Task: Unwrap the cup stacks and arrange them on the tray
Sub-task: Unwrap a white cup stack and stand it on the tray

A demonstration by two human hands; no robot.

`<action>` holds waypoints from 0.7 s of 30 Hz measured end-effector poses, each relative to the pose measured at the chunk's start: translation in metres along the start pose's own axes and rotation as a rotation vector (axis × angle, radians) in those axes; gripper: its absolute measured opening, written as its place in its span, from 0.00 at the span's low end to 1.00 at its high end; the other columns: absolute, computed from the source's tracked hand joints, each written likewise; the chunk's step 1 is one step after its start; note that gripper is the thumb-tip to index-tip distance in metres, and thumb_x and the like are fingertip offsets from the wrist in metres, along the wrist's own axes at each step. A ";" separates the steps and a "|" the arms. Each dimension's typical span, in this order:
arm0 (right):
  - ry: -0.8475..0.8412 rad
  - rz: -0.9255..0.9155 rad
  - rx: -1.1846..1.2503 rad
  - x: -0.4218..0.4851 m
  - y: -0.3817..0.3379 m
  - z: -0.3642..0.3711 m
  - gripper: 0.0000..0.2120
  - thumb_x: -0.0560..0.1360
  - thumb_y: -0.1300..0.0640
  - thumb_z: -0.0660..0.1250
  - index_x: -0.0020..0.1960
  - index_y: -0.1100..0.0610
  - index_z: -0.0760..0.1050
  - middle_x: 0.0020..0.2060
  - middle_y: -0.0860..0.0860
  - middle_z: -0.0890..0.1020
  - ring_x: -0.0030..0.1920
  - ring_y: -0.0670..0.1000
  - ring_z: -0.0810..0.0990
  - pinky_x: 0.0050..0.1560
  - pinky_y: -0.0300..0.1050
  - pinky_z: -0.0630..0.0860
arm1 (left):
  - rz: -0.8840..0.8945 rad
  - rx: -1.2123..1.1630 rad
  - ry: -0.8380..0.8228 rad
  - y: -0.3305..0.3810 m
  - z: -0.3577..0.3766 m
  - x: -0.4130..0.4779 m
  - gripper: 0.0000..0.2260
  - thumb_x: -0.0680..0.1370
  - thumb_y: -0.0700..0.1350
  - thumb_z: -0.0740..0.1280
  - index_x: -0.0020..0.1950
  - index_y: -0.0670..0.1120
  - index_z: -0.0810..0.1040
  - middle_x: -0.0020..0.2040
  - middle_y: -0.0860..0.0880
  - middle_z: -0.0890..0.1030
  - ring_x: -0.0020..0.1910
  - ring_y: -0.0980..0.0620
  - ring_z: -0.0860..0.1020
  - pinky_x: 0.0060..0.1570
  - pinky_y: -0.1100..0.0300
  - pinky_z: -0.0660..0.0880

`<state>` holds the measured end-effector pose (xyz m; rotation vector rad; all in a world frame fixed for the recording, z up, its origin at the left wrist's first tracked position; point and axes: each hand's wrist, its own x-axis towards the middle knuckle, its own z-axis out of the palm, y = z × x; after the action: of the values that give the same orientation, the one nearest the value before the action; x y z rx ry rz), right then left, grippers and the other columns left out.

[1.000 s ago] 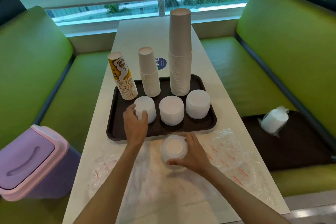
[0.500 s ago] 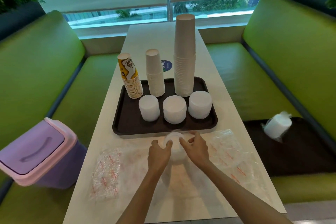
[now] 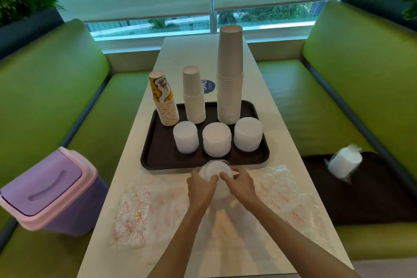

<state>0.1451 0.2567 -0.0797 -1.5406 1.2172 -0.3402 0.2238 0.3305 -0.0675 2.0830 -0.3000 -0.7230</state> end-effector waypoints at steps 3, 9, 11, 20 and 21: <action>-0.044 0.043 0.098 -0.003 -0.005 -0.001 0.23 0.74 0.49 0.70 0.65 0.56 0.70 0.46 0.51 0.79 0.44 0.50 0.79 0.45 0.47 0.79 | 0.081 -0.074 0.037 0.006 -0.007 -0.001 0.26 0.73 0.45 0.71 0.69 0.44 0.67 0.64 0.43 0.72 0.61 0.45 0.73 0.60 0.48 0.74; -0.134 0.088 0.246 -0.002 -0.027 -0.005 0.26 0.75 0.37 0.62 0.64 0.54 0.70 0.59 0.53 0.76 0.54 0.54 0.77 0.38 0.44 0.75 | 0.181 -0.041 -0.008 0.018 -0.028 -0.001 0.21 0.77 0.44 0.67 0.69 0.47 0.68 0.62 0.46 0.65 0.54 0.51 0.70 0.53 0.60 0.70; -0.196 0.148 0.306 -0.002 -0.039 -0.005 0.29 0.74 0.34 0.59 0.67 0.52 0.69 0.62 0.54 0.76 0.57 0.55 0.77 0.43 0.48 0.77 | 0.212 -0.021 -0.050 0.019 -0.033 -0.002 0.22 0.78 0.44 0.66 0.71 0.47 0.67 0.64 0.46 0.65 0.55 0.52 0.70 0.55 0.61 0.70; -0.221 0.309 0.278 -0.006 -0.057 0.010 0.39 0.75 0.31 0.54 0.76 0.55 0.57 0.74 0.57 0.63 0.72 0.62 0.64 0.66 0.62 0.66 | 0.329 0.056 -0.144 0.026 -0.039 -0.015 0.26 0.78 0.44 0.66 0.75 0.47 0.62 0.69 0.45 0.65 0.63 0.52 0.70 0.57 0.64 0.68; -0.197 0.327 0.298 -0.006 -0.056 0.013 0.38 0.75 0.32 0.54 0.76 0.55 0.57 0.74 0.57 0.63 0.72 0.62 0.64 0.67 0.62 0.64 | 0.331 0.044 -0.155 0.027 -0.039 -0.017 0.27 0.78 0.46 0.66 0.75 0.47 0.61 0.70 0.47 0.65 0.66 0.51 0.69 0.58 0.64 0.68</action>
<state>0.1804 0.2617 -0.0346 -1.0726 1.1789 -0.1421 0.2352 0.3487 -0.0224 1.9559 -0.7338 -0.6805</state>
